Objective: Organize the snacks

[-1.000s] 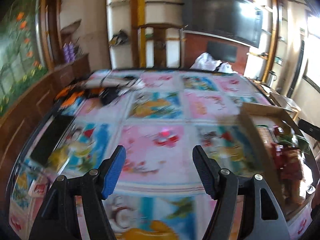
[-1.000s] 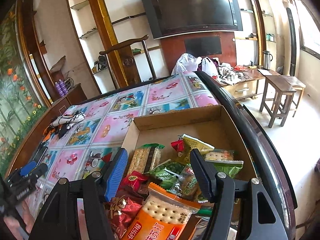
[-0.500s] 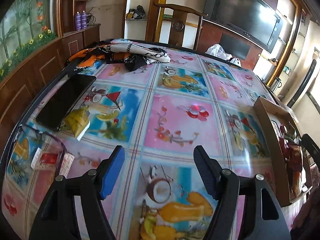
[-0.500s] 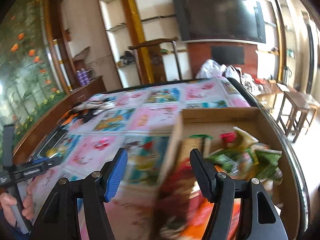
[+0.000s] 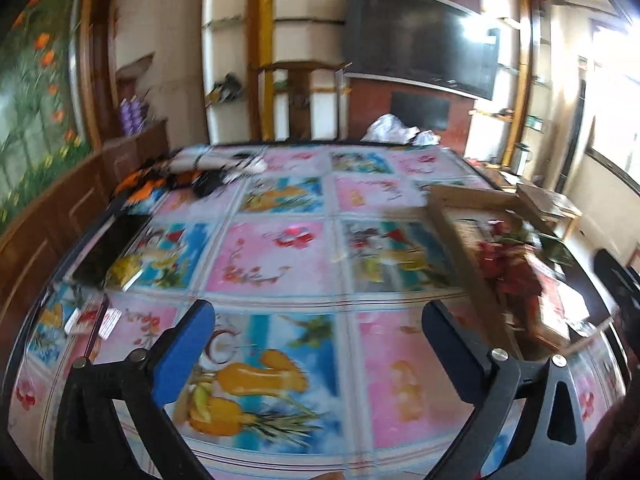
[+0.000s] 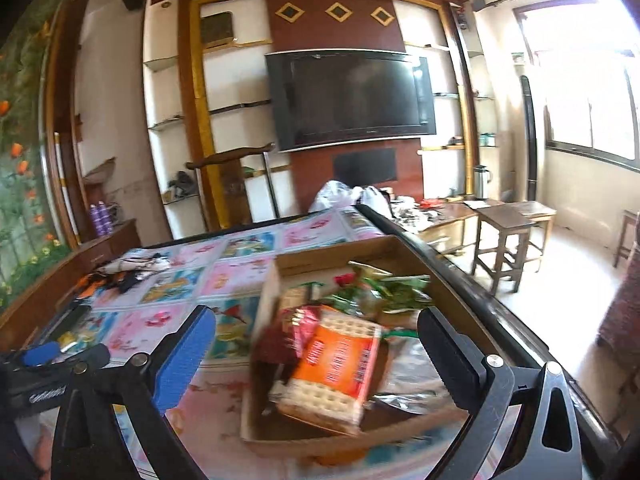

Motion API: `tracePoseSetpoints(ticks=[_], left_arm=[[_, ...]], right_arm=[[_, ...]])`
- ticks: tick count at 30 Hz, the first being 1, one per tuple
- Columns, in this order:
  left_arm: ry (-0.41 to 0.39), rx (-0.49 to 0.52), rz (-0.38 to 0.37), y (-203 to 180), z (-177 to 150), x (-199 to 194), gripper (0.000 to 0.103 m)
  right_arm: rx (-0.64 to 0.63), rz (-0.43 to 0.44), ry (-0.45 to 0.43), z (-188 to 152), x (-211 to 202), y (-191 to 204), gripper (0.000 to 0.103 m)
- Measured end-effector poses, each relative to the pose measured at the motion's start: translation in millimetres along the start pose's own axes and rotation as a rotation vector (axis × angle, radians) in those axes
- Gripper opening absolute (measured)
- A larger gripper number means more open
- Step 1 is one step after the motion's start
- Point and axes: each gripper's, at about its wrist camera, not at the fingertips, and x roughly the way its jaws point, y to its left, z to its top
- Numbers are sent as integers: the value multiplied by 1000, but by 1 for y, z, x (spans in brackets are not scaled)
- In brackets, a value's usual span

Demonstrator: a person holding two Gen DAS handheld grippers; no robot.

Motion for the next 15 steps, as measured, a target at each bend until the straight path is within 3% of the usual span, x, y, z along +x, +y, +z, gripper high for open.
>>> tracePoseSetpoints(ticks=[5,9,15], left_arm=[[-37,152,18,-29,-6,-7,103],[-22,244,-33,-48,-12,-6,103],[-67,343,91,-66,-20,-7,103]], right_arm=[[-3,-18,29,-7,-8,-8,102],[12,-23,36,-15,-14,-14,102],[24,-42,64,-21,-15,-22,102]])
